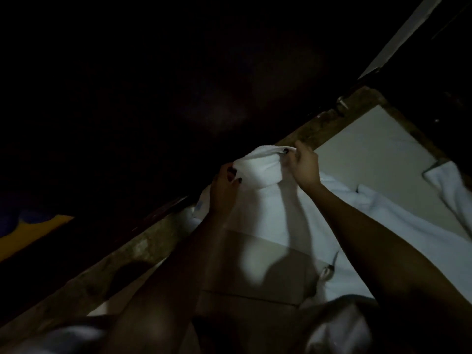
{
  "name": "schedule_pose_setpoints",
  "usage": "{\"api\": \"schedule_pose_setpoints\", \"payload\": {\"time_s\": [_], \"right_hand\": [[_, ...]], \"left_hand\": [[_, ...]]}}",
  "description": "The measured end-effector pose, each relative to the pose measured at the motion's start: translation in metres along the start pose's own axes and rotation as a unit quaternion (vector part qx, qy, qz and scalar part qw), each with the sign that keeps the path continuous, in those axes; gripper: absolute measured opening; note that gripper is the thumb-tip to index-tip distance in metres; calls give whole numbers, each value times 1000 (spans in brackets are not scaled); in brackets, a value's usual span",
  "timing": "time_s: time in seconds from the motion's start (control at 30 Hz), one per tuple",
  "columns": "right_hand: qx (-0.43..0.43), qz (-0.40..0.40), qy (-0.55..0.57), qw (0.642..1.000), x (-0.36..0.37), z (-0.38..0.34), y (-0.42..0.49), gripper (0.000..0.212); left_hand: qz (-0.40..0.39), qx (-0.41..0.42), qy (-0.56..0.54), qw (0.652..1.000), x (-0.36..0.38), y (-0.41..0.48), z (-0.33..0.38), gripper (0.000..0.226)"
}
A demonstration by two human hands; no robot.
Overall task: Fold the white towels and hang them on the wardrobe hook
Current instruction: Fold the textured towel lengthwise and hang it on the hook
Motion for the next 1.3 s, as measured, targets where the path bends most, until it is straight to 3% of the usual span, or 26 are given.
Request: {"api": "schedule_pose_setpoints", "payload": {"time_s": [0.17, 0.33, 0.53, 0.63, 0.77, 0.97, 1.2, 1.3], "right_hand": [[97, -9, 24, 995, -138, -66, -29, 13], [139, 6, 41, 989, -275, -155, -77, 19], [110, 52, 88, 989, -439, -301, -131, 33], [41, -18, 83, 996, -510, -381, -143, 9], [-31, -100, 127, 986, -588, -488, -148, 52], [-108, -114, 192, 969, -662, -619, -155, 65], [-139, -75, 205, 966, -669, -705, -174, 28], [-151, -45, 202, 967, -661, -732, -185, 28]], "left_hand": [[-56, 4, -58, 997, -35, -49, 104, 34], [-77, 31, -40, 996, -82, -140, 271, 33], [-119, 122, -43, 984, -149, -250, 462, 25], [-146, 174, -69, 971, -193, -296, 561, 28], [-182, 223, -94, 953, -252, -342, 678, 33], [-231, 292, -99, 923, -343, -388, 789, 29], [-242, 362, -50, 899, -421, -426, 837, 25], [-236, 387, -41, 890, -450, -437, 837, 25]]}}
Point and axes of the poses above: each hand's wrist, its own y-axis towards the middle knuckle, its own x-axis out of the palm, z = x × y, the point moved 3 cm from there along y, towards the middle knuckle, and after that the axes turned 3 degrees about -x, right-handed, at the moved point
